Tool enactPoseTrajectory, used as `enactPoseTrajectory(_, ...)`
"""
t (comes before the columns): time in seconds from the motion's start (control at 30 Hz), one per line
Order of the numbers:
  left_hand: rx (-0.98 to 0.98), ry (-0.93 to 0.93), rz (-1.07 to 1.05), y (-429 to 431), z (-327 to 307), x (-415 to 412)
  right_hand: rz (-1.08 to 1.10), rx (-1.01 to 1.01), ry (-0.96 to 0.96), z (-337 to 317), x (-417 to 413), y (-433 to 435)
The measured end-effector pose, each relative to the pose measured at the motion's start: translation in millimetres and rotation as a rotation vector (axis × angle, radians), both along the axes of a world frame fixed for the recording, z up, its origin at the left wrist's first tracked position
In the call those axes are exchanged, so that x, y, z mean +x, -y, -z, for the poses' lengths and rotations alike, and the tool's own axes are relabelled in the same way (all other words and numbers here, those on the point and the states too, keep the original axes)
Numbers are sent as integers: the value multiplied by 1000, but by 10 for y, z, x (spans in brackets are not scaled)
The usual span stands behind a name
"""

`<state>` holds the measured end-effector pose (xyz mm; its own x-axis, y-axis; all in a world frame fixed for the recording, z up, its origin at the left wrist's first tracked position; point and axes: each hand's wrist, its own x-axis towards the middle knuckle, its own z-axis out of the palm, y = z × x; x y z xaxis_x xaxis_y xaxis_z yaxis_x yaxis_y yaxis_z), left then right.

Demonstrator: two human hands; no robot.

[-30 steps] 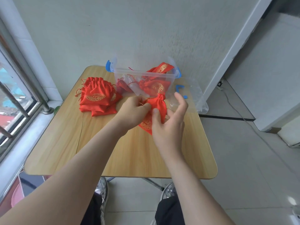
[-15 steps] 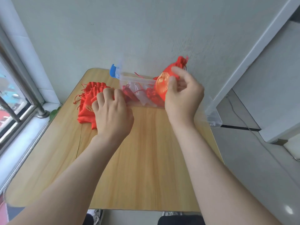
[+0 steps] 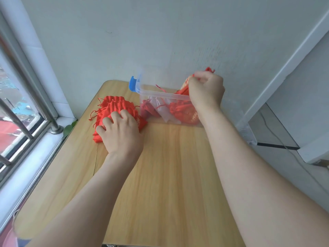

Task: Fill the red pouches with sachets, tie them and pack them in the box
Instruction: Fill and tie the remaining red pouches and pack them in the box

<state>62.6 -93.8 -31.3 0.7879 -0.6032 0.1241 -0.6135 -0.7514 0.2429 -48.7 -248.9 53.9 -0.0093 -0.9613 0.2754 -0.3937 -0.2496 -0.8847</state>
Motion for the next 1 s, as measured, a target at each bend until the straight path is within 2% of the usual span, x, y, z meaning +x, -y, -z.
enactPoseTrajectory(0.07,-12,0,11,-9,-20,5,115,73,-361,39,-17,-79)
enactPoseTrajectory(0.1,-33,-4,22,-17,-35,15,154,105,-467,54,-22,-135)
enactPoseTrajectory(0.17,-75,-25,36,-43,-65,34,188,76,-524,89,-60,-233)
enactPoseTrajectory(0.27,-125,-55,57,-89,-114,71,176,-62,-504,180,-134,-455)
enactPoseTrajectory(0.43,-285,-51,6,-153,-144,73,122,-136,-381,327,-194,-857)
enactPoseTrajectory(0.6,-570,57,13,-198,-192,-11,-48,-22,-190,319,-281,-1086)
enactPoseTrajectory(0.67,-712,23,78,-247,-233,-121,-128,78,-34,321,-341,-1171)
enactPoseTrajectory(0.8,-903,-54,266,-354,-294,-414,-283,293,147,379,-473,-1306)
enactPoseTrajectory(0.9,-908,-170,421,-408,-301,-609,-470,474,357,348,-541,-1380)
enactPoseTrajectory(1.0,-847,-322,566,-472,-336,-754,-505,472,450,325,-628,-1393)
